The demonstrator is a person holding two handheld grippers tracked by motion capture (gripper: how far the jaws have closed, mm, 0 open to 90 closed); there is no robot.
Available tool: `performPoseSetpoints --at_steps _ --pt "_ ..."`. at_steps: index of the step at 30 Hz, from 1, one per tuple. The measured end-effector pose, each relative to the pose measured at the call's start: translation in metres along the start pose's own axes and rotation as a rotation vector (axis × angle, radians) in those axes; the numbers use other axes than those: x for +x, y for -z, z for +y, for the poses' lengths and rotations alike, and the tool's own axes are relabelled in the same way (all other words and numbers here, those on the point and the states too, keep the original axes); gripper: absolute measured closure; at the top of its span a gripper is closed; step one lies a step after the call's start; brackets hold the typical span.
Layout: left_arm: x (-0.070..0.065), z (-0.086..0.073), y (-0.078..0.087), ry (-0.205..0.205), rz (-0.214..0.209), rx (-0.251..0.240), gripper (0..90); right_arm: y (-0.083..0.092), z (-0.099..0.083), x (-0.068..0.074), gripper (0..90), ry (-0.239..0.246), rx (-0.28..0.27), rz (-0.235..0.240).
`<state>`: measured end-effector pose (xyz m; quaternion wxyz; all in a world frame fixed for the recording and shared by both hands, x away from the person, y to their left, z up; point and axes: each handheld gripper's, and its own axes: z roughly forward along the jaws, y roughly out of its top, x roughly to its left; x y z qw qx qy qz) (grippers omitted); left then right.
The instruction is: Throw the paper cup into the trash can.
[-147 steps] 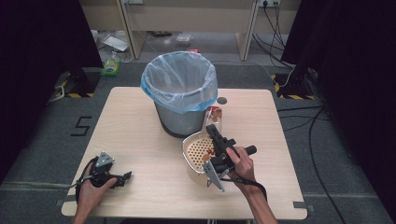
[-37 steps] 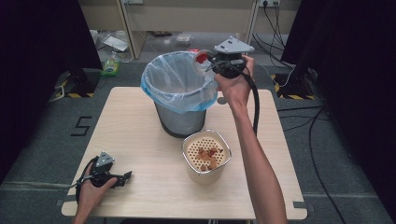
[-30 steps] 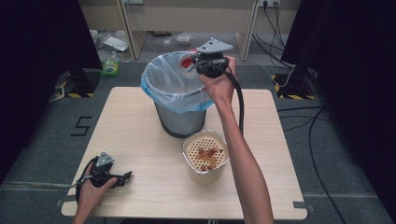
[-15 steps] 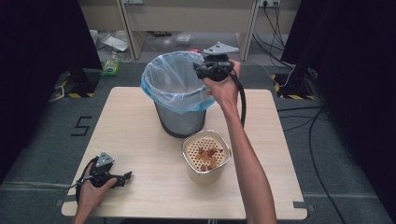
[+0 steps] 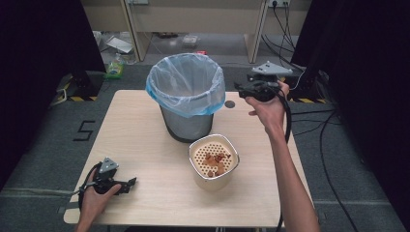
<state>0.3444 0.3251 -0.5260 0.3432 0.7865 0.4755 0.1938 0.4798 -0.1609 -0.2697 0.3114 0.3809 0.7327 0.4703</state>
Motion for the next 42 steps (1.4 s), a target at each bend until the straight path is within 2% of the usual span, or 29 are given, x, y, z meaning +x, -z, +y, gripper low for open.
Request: performPoseSetpoints --at_steps 9,13,15,18,23,30,33,38,42 --pt "0.0 0.0 0.0 0.001 0.001 -0.001 0.0 0.023 -0.056 -0.017 44.8 -0.016 0.067 -0.03" --pt "0.0 0.0 0.0 0.001 0.001 -0.001 0.0 0.026 -0.085 -0.018 43.7 -0.018 0.098 -0.032" --pt "0.0 0.0 0.0 0.001 0.001 -0.001 0.0 0.028 -0.099 -0.018 43.2 0.002 0.114 -0.052" --pt "0.0 0.0 0.0 0.001 0.0 0.0 0.0 0.031 -0.12 -0.019 43.1 -0.021 0.129 -0.044" --pt "0.0 0.0 0.0 0.001 0.0 -0.001 0.0 0.033 -0.152 -0.018 40.8 -0.032 0.177 -0.058" --pt "0.0 0.0 0.0 0.002 0.001 -0.002 0.0 0.032 -0.188 -0.016 39.5 -0.084 0.203 -0.059" --pt "0.0 0.0 0.0 0.002 0.0 -0.001 0.0 0.032 -0.2 -0.014 39.1 -0.098 0.232 -0.058" --pt "0.0 0.0 0.0 0.002 -0.001 -0.001 0.0 0.035 -0.222 -0.01 38.3 -0.108 0.289 -0.05" --pt "0.0 0.0 0.0 0.0 -0.001 -0.001 0.0 0.037 -0.235 -0.009 37.7 -0.107 0.31 -0.052"
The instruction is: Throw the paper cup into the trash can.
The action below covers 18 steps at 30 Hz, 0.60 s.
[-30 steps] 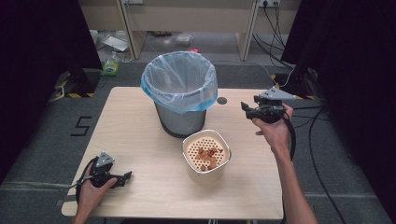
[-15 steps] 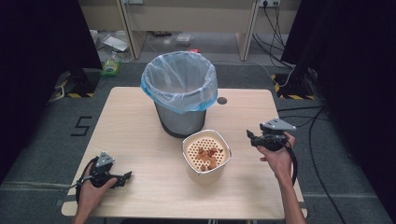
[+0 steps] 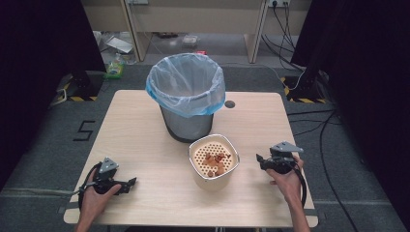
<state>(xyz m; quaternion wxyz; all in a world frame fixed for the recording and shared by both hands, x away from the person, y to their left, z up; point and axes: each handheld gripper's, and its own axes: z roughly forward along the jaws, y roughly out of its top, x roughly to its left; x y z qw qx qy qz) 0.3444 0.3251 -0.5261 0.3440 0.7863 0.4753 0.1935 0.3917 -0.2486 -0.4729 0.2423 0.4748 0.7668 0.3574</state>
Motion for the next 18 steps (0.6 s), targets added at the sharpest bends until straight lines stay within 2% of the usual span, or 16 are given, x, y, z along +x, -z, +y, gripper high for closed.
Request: performPoseSetpoints --at_steps 2,5,6,7,10,12,15,18 --pt "0.0 0.0 0.0 0.0 0.0 0.0 0.0 -0.001 -0.006 0.001 36.5 0.011 0.013 0.0" --pt "0.0 0.0 0.0 0.0 0.0 0.0 0.0 -0.002 -0.013 0.003 34.3 0.011 0.06 0.001" --pt "0.0 0.0 0.0 0.0 0.0 0.0 0.0 -0.003 -0.016 0.003 34.4 0.015 0.055 0.008" --pt "0.0 0.0 0.0 0.0 0.0 0.0 0.0 -0.003 -0.018 0.004 34.1 0.003 0.069 0.015" --pt "0.0 0.0 0.0 0.0 0.0 -0.001 0.0 -0.006 -0.023 0.005 31.7 0.006 0.098 0.025" --pt "0.0 0.0 0.0 0.0 0.0 0.0 0.0 -0.009 -0.025 0.007 30.0 0.022 0.131 0.013" --pt "0.0 0.0 0.0 0.0 0.0 0.0 0.0 -0.015 -0.031 0.011 28.6 0.011 0.142 0.038" --pt "0.0 0.0 0.0 0.0 0.0 0.0 0.0 -0.017 -0.035 0.012 23.3 0.016 0.111 0.053"
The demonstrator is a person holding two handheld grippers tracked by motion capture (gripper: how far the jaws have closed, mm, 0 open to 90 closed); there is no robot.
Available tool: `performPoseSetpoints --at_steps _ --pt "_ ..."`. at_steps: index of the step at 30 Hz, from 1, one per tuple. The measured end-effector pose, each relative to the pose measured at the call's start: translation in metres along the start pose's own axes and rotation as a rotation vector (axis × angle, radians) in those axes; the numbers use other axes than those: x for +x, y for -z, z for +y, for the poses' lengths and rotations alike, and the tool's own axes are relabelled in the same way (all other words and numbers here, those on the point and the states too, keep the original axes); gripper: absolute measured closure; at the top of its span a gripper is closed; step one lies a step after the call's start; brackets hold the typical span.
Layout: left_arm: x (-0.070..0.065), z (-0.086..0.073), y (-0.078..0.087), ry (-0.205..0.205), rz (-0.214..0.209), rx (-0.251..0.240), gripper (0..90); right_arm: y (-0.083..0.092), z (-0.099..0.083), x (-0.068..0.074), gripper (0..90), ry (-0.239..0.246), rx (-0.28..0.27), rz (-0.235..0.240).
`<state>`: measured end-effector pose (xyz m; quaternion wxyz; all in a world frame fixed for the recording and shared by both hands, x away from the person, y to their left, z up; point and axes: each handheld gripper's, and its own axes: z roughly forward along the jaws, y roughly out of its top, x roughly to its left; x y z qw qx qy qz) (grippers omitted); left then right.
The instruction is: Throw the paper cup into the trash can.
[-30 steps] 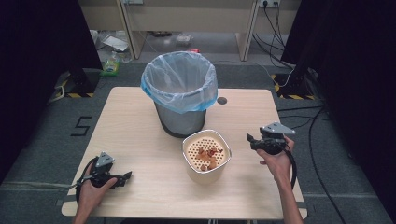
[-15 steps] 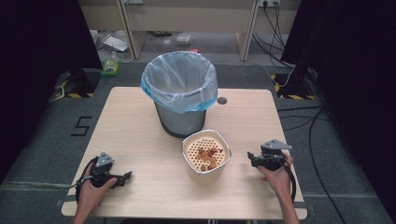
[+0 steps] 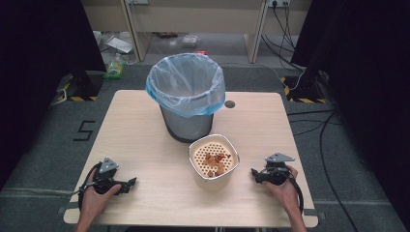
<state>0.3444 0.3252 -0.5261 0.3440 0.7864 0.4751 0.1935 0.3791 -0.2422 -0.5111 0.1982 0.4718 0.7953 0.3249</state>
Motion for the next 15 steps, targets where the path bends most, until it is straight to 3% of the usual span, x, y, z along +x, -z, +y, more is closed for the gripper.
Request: performPoseSetpoints --at_steps 3,15 --pt "-0.0001 0.0 0.0 0.0 0.0 0.0 0.0 -0.0025 -0.0029 0.0029 18.7 0.003 -0.03 0.007" --pt "0.0 0.0 0.0 0.0 0.0 0.0 0.0 -0.0024 -0.0035 0.0047 18.6 0.0 -0.03 0.009"
